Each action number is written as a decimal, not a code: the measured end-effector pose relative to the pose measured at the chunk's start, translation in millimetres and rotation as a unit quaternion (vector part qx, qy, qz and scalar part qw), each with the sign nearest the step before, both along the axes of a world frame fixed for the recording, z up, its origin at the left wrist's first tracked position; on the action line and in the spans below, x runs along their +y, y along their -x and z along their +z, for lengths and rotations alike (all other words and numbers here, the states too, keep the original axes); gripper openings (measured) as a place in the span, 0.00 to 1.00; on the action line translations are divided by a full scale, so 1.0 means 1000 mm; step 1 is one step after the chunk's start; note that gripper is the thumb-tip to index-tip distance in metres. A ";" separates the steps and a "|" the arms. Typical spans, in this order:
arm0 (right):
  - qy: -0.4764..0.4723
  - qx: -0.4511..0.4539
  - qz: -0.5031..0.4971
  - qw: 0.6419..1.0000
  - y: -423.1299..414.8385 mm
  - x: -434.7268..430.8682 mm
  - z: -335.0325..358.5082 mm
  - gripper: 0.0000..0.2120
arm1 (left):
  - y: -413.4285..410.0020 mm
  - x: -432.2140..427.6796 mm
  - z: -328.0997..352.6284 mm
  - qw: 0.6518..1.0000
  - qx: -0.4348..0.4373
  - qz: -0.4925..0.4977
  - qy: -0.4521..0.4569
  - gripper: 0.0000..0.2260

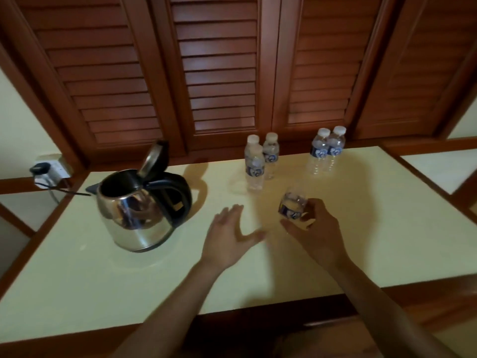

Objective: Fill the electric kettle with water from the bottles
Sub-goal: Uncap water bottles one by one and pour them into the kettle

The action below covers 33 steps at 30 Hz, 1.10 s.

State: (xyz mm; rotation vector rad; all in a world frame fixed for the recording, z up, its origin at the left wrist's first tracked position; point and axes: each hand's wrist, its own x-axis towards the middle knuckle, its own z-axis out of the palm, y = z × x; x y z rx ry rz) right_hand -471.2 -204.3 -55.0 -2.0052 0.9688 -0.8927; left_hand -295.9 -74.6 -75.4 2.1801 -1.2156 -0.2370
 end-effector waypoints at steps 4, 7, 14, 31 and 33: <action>0.011 -0.019 -0.054 0.998 0.026 -0.055 -0.013 0.22 | -0.014 -0.026 -0.015 0.984 -0.103 0.031 -0.141 0.44; 0.033 -0.030 -0.103 0.994 0.037 -0.092 -0.025 0.22 | -0.013 -0.029 -0.019 0.973 -0.134 0.042 -0.182 0.45; 0.037 -0.027 -0.162 0.986 0.037 -0.153 -0.039 0.25 | -0.012 -0.031 -0.018 0.972 -0.142 0.054 -0.181 0.43; 0.056 0.046 -0.190 0.979 0.012 -0.213 -0.049 0.24 | -0.013 -0.031 -0.022 0.980 -0.120 0.075 -0.142 0.43; 0.043 0.051 -0.193 0.979 0.011 -0.215 -0.049 0.23 | -0.013 -0.031 -0.022 0.980 -0.116 0.079 -0.138 0.43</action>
